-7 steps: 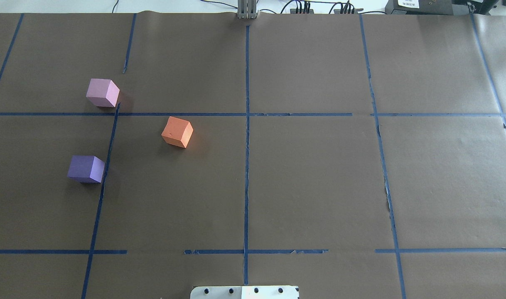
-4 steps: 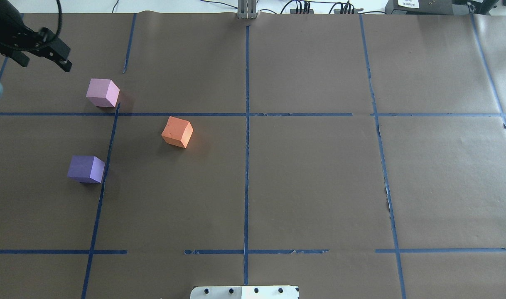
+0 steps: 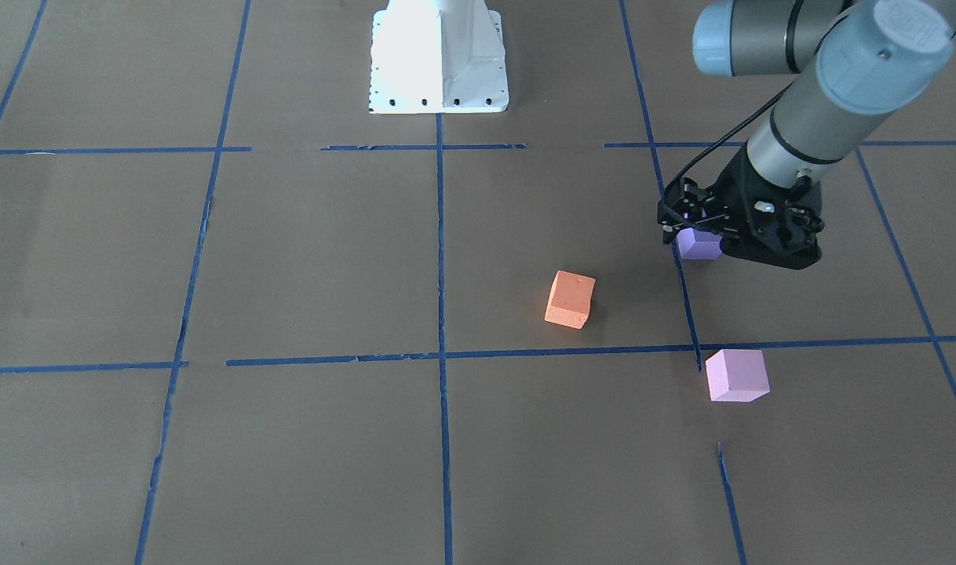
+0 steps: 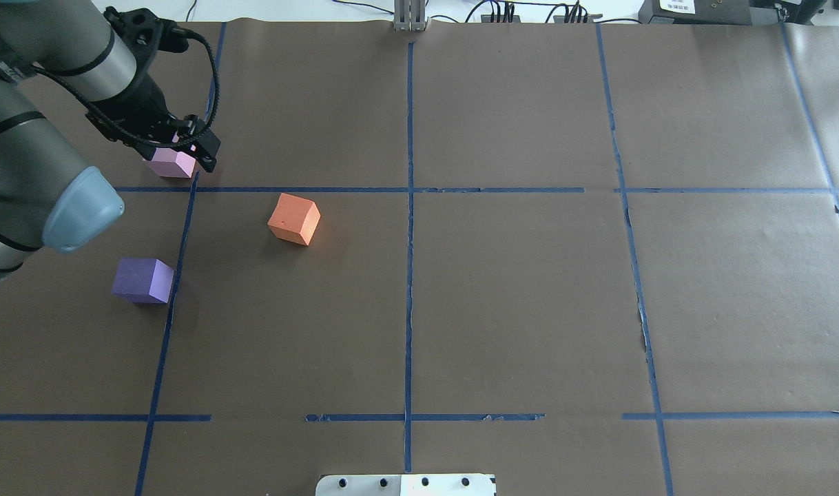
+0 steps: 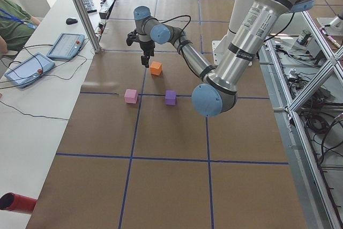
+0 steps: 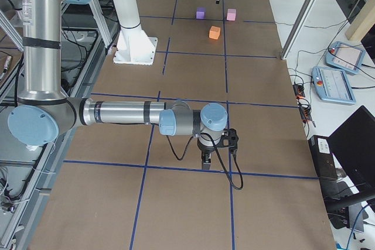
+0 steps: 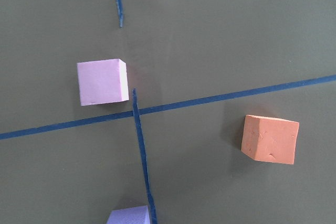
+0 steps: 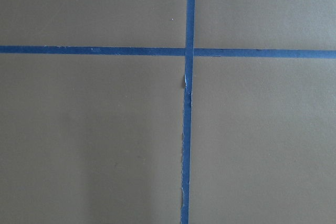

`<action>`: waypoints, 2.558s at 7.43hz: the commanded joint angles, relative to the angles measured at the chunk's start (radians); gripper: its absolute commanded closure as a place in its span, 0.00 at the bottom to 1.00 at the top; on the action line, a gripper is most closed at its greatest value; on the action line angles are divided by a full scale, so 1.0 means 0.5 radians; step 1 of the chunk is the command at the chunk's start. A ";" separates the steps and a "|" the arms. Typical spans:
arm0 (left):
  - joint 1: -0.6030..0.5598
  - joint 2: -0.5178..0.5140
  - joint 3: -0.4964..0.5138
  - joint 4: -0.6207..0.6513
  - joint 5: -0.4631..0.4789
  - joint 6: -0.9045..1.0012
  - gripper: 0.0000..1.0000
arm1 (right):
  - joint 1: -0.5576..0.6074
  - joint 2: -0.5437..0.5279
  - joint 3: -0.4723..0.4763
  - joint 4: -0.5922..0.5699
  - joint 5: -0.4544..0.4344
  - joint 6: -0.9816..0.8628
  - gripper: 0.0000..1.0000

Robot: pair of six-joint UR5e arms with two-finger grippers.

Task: Arrange blocks in a line
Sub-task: 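Move the left gripper over the orange cube and lower onto it, then close the left gripper on the orange cube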

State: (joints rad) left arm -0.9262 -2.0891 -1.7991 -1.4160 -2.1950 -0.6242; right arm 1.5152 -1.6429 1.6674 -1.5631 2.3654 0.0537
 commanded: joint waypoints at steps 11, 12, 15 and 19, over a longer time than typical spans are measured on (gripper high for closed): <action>0.398 -0.255 0.616 -0.524 0.138 -0.592 0.00 | 0.001 0.000 0.000 0.000 0.000 0.000 0.00; 0.398 -0.258 0.628 -0.543 0.159 -0.595 0.00 | 0.001 0.000 0.000 0.000 0.000 0.000 0.00; 0.407 -0.282 0.726 -0.634 0.159 -0.635 0.00 | 0.001 0.000 0.000 0.000 0.000 0.000 0.00; 0.444 -0.286 0.767 -0.687 0.248 -0.654 0.01 | 0.001 0.000 0.000 0.000 0.000 0.000 0.00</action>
State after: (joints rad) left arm -0.7069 -2.2313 -1.4188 -1.7565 -2.0850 -0.9522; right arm 1.5153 -1.6429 1.6674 -1.5631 2.3654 0.0536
